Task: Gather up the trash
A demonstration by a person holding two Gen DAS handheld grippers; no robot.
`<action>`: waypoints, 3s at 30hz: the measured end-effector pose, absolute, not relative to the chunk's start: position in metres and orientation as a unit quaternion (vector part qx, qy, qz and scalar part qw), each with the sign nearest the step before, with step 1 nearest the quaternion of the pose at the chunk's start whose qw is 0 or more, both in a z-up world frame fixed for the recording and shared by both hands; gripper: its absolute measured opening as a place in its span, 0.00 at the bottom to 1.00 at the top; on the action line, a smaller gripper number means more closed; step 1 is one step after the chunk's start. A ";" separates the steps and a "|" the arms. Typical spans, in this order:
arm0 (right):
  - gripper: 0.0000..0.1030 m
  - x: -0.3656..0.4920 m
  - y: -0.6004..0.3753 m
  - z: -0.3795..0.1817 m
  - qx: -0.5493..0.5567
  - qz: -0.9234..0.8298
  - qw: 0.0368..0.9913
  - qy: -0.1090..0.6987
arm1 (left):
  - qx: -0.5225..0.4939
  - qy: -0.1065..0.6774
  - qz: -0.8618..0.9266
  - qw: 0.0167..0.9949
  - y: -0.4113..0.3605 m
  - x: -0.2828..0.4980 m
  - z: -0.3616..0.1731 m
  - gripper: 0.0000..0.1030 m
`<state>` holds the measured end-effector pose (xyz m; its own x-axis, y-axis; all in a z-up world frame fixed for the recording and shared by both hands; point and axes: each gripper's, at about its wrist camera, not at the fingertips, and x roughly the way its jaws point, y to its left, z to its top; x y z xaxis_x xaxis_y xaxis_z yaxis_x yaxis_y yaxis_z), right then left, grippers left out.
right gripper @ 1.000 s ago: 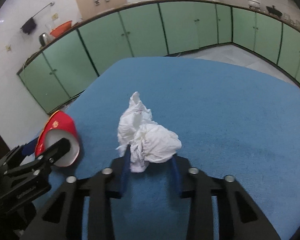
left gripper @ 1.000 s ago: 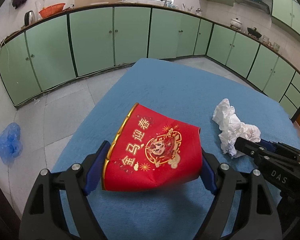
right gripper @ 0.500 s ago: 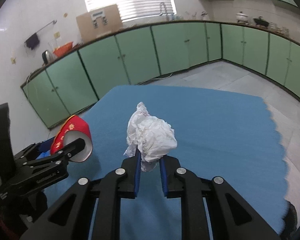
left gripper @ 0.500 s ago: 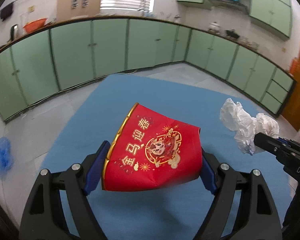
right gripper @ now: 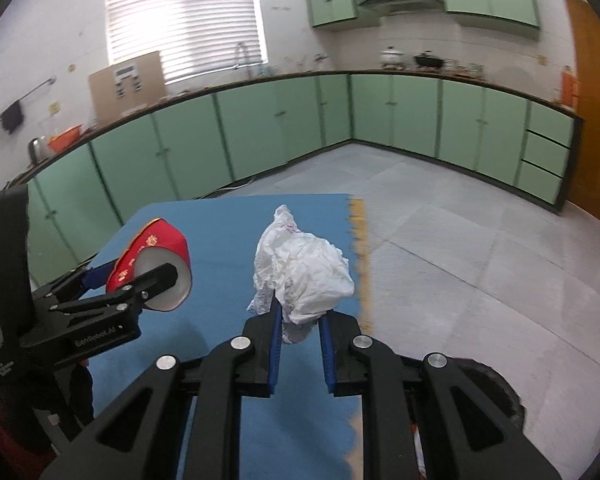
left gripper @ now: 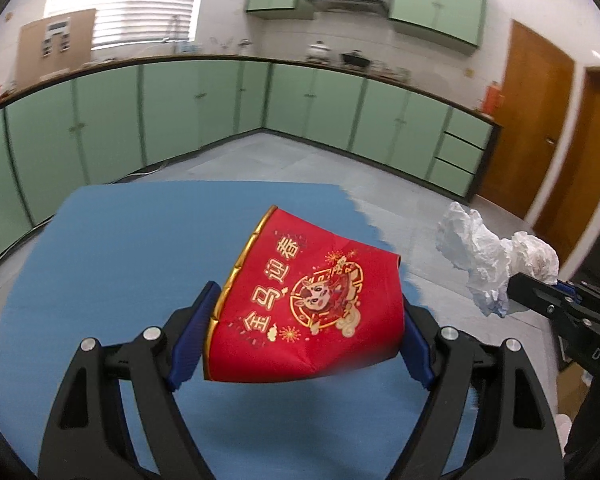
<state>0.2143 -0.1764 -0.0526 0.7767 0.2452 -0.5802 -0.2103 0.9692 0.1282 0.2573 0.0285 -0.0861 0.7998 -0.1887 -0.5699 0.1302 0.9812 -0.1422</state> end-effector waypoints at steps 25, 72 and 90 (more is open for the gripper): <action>0.16 0.140 -0.330 -0.086 0.096 -0.020 0.940 0.328 | 0.018 0.317 -0.241 0.917 -0.153 0.217 -0.127 0.76; 0.94 0.122 -0.382 -0.084 0.115 -0.064 0.937 0.324 | 0.019 0.334 -0.259 0.906 -0.170 0.217 -0.100 0.86; 0.94 0.082 -0.311 0.005 0.084 0.015 0.959 0.269 | 0.013 0.269 -0.193 0.943 -0.107 0.153 -0.020 0.88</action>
